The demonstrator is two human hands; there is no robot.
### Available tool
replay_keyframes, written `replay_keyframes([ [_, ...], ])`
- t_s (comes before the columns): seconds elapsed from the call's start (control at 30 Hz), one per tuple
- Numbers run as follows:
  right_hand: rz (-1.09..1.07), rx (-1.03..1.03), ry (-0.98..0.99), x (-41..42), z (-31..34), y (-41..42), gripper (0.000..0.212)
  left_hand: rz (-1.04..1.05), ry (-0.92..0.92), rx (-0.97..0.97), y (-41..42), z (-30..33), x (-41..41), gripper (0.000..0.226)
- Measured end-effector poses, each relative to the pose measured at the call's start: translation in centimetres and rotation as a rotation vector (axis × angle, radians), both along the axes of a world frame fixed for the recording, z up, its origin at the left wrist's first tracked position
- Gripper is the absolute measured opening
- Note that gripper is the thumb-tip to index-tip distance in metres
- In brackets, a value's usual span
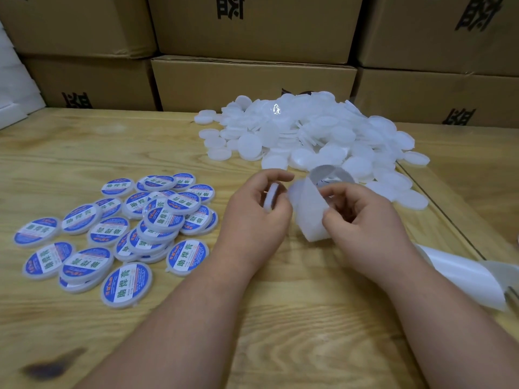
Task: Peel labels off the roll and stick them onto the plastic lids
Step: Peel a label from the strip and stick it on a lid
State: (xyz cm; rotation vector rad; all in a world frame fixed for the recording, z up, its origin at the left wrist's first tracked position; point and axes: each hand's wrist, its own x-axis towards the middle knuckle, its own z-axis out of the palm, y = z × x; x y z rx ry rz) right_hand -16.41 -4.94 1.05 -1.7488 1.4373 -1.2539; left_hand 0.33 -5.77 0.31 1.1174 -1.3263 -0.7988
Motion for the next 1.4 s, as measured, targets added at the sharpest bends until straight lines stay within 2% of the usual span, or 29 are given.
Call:
replay_keyframes([
  [0.1, -0.049, -0.004, -0.053, -0.4, 0.1, -0.1, 0.038, 0.062, 0.110, 0.036, -0.1, 0.4, 0.5, 0.028],
  [0.23, -0.095, -0.041, -0.028, -0.6, 0.2, -0.1, 0.035, 0.075, 0.202, 0.106, 0.0, 0.9, 0.7, 0.027],
  [0.33, -0.130, -0.130, 0.016, -0.1, 0.2, 0.1, 0.031, 0.053, 0.198, 0.129, 0.2, 0.9, 0.7, 0.029],
  [0.43, -0.149, -0.307, 0.097, 0.3, 0.5, 0.3, 0.028, 0.035, 0.190, 0.143, 0.3, 1.0, 0.5, 0.028],
  [0.57, -0.100, -0.424, 0.136, 0.5, 0.7, 0.6, 0.039, -0.011, 0.170, 0.144, 0.5, 1.1, 0.3, 0.027],
  [0.87, -0.027, -0.360, 0.149, 0.4, 0.9, 0.7, 0.035, -0.073, 0.147, 0.165, 0.8, 1.1, 0.0, 0.027],
  [1.07, -0.028, -0.323, 0.119, 0.5, 1.3, 1.1, 0.025, -0.151, 0.245, 0.172, 0.7, 1.1, 0.1, 0.028],
  [1.27, -0.042, -0.323, -0.010, 0.9, 1.5, 1.4, 0.017, -0.314, 0.357, 0.107, 0.8, 1.1, 0.4, 0.037],
  [1.4, -0.098, -0.251, -0.181, 0.6, 1.7, 1.2, 0.010, -0.327, 0.460, 0.125, 0.7, 1.0, 0.3, 0.036],
])
